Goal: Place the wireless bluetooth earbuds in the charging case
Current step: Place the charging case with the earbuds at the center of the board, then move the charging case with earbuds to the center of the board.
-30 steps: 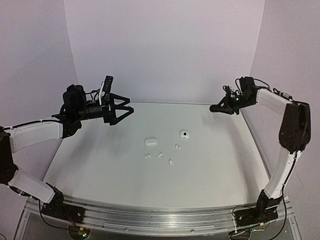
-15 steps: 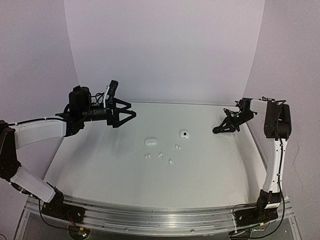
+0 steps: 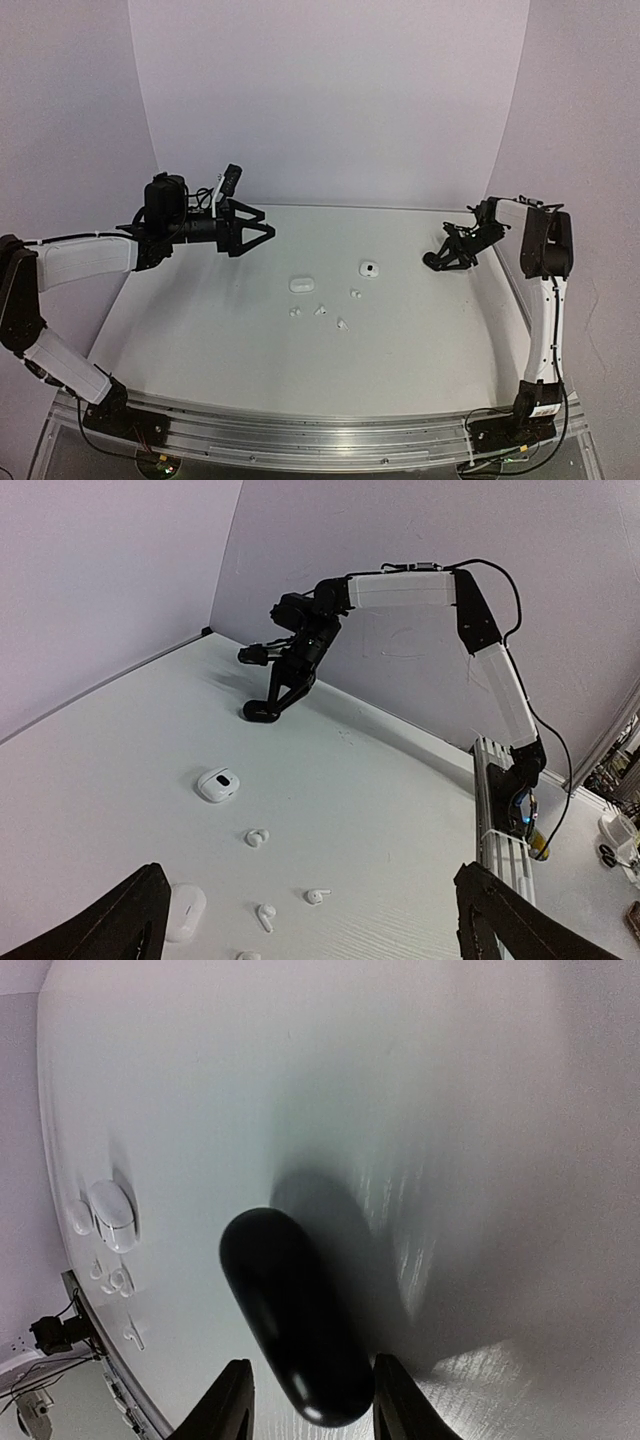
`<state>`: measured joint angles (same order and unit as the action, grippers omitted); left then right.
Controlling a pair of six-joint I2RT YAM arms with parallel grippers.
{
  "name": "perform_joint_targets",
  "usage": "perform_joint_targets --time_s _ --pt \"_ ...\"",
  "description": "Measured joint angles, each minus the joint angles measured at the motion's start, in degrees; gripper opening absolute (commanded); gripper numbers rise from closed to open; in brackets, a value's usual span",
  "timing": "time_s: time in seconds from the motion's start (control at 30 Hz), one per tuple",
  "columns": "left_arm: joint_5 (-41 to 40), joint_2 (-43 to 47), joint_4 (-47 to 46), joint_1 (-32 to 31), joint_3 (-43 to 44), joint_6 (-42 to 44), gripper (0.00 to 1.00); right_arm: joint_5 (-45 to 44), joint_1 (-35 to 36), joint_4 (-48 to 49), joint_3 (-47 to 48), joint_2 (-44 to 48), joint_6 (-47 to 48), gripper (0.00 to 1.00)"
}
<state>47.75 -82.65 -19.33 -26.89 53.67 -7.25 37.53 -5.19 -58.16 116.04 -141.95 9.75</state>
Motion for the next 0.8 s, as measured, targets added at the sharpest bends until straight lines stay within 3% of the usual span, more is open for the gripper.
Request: perform_joint_targets --time_s 0.33,0.5,0.8 --pt "0.00 -0.02 -0.05 0.00 0.00 0.00 0.98 -4.60 -0.04 -0.17 4.68 -1.63 -1.62 0.43" --pt "0.01 -0.02 -0.11 0.00 0.00 0.00 0.98 -9.66 0.07 2.03 0.21 2.28 -4.26 0.41" --pt "0.07 -0.02 -0.26 0.00 0.00 -0.04 0.98 -15.98 2.88 10.89 -18.19 20.18 -13.50 0.08"
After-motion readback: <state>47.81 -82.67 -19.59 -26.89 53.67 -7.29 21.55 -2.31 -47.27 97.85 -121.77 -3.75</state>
